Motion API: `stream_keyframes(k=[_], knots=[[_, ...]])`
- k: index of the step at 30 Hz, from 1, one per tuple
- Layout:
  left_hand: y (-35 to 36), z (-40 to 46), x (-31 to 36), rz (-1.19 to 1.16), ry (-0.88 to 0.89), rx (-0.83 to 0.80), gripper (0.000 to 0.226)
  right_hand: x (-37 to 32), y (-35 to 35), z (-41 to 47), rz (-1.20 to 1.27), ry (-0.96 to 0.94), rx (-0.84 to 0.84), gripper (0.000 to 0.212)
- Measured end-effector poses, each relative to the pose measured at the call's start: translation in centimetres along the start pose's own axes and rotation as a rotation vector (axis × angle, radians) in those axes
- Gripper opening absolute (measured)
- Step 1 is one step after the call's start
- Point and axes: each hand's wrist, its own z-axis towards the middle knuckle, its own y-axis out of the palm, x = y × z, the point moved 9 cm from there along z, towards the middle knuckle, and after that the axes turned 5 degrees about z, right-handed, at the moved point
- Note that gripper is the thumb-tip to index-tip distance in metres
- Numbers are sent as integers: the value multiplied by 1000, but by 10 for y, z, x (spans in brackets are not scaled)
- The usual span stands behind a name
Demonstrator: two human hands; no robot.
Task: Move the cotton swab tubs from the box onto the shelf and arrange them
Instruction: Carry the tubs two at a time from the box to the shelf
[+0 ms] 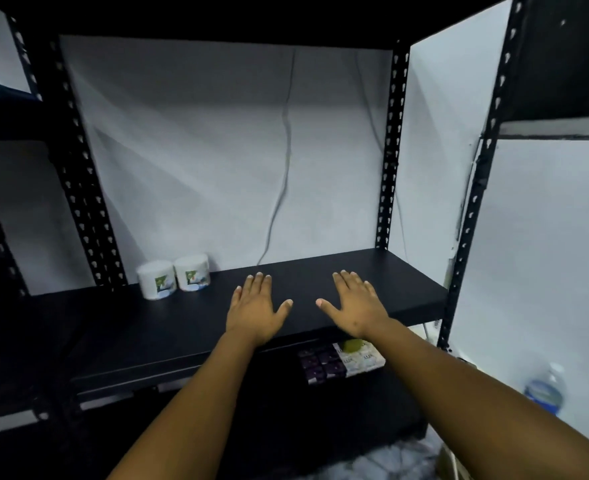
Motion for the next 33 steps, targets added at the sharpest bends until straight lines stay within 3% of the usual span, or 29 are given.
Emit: stream_keyframes(k=[15, 25, 33], knots=[[51, -5, 165, -106, 319, -66, 76, 143, -39, -105, -84, 299, 70, 80], [140, -19, 292, -137, 484, -216, 75, 271, -27, -168, -83, 474, 41, 76], [222, -36, 362, -115, 573, -365, 76, 361, 10, -206, -42, 589, 18, 89]])
